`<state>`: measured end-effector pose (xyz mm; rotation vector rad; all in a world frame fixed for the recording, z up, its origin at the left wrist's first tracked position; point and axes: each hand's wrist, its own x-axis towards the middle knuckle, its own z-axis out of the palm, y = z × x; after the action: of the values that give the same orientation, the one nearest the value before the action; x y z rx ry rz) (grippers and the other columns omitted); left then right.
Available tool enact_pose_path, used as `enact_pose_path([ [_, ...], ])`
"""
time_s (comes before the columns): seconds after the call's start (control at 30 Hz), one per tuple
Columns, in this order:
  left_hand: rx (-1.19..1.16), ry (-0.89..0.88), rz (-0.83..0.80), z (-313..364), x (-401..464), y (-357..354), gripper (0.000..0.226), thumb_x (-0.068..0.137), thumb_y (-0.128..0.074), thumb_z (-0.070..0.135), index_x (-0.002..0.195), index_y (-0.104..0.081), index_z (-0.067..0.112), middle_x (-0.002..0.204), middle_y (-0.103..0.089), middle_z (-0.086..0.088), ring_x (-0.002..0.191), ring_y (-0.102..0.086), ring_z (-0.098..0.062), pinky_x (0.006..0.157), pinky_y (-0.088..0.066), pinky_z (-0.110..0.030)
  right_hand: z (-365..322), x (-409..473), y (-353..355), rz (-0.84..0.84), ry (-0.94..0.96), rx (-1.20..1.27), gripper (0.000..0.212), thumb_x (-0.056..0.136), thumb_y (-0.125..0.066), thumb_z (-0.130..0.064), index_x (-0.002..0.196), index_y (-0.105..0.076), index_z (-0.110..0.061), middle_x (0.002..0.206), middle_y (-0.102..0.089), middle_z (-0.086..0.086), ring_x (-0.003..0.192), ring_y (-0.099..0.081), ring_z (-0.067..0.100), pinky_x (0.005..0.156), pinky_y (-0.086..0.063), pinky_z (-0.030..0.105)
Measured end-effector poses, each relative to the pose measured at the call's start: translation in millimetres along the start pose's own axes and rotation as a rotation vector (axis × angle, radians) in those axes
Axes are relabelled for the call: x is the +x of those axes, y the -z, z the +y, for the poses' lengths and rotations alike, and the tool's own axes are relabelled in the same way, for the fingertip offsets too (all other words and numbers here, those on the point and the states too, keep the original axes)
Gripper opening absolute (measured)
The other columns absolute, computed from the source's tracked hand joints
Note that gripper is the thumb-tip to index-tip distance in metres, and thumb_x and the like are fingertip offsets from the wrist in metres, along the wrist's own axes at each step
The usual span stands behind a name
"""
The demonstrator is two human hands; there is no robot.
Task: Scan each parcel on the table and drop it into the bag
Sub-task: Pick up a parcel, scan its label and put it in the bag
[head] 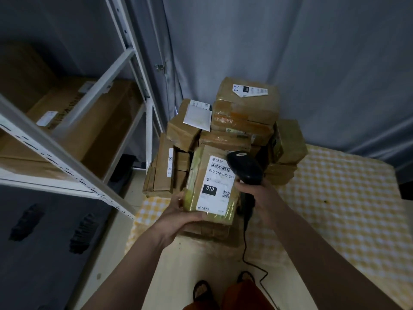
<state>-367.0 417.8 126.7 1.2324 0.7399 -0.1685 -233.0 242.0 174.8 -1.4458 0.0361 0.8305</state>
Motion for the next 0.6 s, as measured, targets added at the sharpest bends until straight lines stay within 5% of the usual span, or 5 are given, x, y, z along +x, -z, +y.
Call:
enact_pose_path([
  [0.13,0.157,0.093,-0.111,20.0,-2.0,-4.4,0.085,0.067,-0.085,0.008,0.132,-0.037,0.036,0.119,-0.066,0.003,0.108,-0.061,-0.020,0.069,-0.055,-0.030,-4.5,-9.2,-4.2,-0.042,0.065,-0.093,0.036,0.081,-0.066,0.003,0.114,-0.065,-0.013,0.103,-0.073,0.005,0.095,-0.069,0.019,0.074,-0.052,0.028],
  [0.27,0.121,0.123,-0.006,26.6,11.6,-6.2,0.078,0.055,-0.092,0.014,0.124,-0.055,0.019,0.111,-0.072,-0.002,0.105,-0.066,-0.024,0.087,-0.055,-0.045,-10.2,-15.8,-10.5,-0.042,0.088,-0.205,0.030,0.081,-0.069,0.002,0.104,-0.068,-0.016,0.101,-0.073,0.007,0.094,-0.069,0.023,0.083,-0.053,0.038],
  [0.43,-0.086,0.106,0.124,35.5,22.3,-3.8,0.066,0.065,-0.086,0.005,0.123,-0.055,0.013,0.111,-0.070,-0.006,0.094,-0.066,-0.020,0.056,-0.057,-0.034,-22.2,-25.7,-19.5,0.076,0.168,-0.292,0.015,0.084,-0.069,-0.009,0.088,-0.065,-0.022,0.089,-0.069,0.005,0.080,-0.061,0.015,0.067,-0.042,0.027],
  [0.6,-0.127,0.090,0.086,44.8,24.1,1.9,0.054,0.072,-0.079,-0.002,0.121,-0.059,0.010,0.104,-0.073,-0.008,0.089,-0.069,-0.020,0.062,-0.057,-0.036,-16.0,-39.7,-27.9,0.005,0.148,-0.340,0.010,0.083,-0.070,-0.011,0.080,-0.067,-0.019,0.058,-0.064,-0.010,0.060,-0.061,0.004,0.058,-0.044,0.017],
])
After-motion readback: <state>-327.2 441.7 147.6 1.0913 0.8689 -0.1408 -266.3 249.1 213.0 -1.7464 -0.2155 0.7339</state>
